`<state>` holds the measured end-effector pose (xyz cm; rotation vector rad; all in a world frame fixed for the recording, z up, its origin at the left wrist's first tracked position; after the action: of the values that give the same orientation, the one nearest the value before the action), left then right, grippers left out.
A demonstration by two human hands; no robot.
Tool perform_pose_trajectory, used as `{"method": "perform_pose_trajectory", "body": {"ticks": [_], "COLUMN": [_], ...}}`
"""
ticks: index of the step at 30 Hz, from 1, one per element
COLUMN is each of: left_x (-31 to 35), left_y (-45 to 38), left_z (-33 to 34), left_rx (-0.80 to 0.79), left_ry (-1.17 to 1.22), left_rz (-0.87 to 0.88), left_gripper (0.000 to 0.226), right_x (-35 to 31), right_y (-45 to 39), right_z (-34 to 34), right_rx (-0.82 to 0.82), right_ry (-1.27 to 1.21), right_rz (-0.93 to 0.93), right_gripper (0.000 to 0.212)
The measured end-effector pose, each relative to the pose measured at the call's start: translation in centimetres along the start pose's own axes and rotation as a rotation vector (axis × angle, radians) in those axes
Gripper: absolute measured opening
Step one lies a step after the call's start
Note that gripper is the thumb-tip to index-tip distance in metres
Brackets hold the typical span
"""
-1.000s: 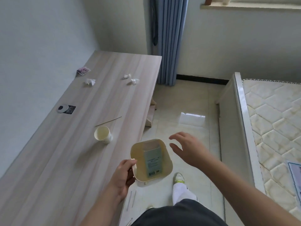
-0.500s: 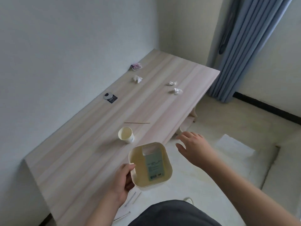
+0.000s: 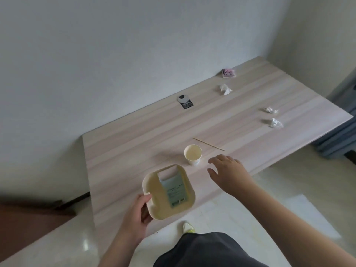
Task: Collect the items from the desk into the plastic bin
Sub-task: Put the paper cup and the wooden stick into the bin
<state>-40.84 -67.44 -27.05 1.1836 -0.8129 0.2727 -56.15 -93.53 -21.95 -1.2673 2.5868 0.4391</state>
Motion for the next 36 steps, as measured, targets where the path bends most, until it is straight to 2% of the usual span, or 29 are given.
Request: {"method": "perform_pose_trajectory", "body": {"ticks": [6,11,18,21,24,27,30,36], "left_x": [1.8,4.1,5.3,5.0,5.1,5.2,4.9,4.1], "left_y": [-3.1,-5.0,-5.7,-5.4,-5.4,-5.3,-5.3,-5.6], "left_z": [-0.1,0.3,-0.1,0.0,0.5,1.1,1.8,3.3], "left_rx": [0.049,0.039,0.083,0.116,0.128,0.145,0.189,0.220], "left_ry": [0.117,0.102,0.109,0.131,0.125,0.147,0.182,0.254], "left_rz": [0.007,0.030,0.081,0.087,0.095,0.118,0.128,0.111], "left_gripper": [0.007,0.007,0.011,0.007,0.007,0.008,0.011,0.011], "right_x": [-1.8,-2.5,-1.9,-1.5,-1.2,-1.1,-1.2,-2.3], "right_y": [-4.3,-6.9,-10.6,-12.0,-13.0,-13.6,-14.0,-13.0], "right_z": [0.4,1.2,4.1,5.5,6.4,6.0,3.4,-5.1], "right_rx": [-0.089,-0.140,-0.284,-0.365,-0.387,-0.361,-0.281,0.141], "right_ry": [0.103,0.112,0.184,0.164,0.183,0.136,0.022,-0.217], "right_rz": [-0.053,-0.039,-0.101,-0.135,-0.165,-0.189,-0.193,-0.336], "right_gripper": [0.047,0.058,0.090,0.090,0.081,0.073,0.073,0.075]}}
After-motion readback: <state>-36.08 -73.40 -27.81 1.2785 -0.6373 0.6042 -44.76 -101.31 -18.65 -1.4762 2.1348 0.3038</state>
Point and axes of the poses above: each hand's wrist, its own y-axis away from the middle knuckle, its own z-axis out of the palm, x = y × z, the point moved 3 cm from there along -y, towards the middle knuckle, and after that the axes turned 1 degree about -x, right-handed, at the moved point
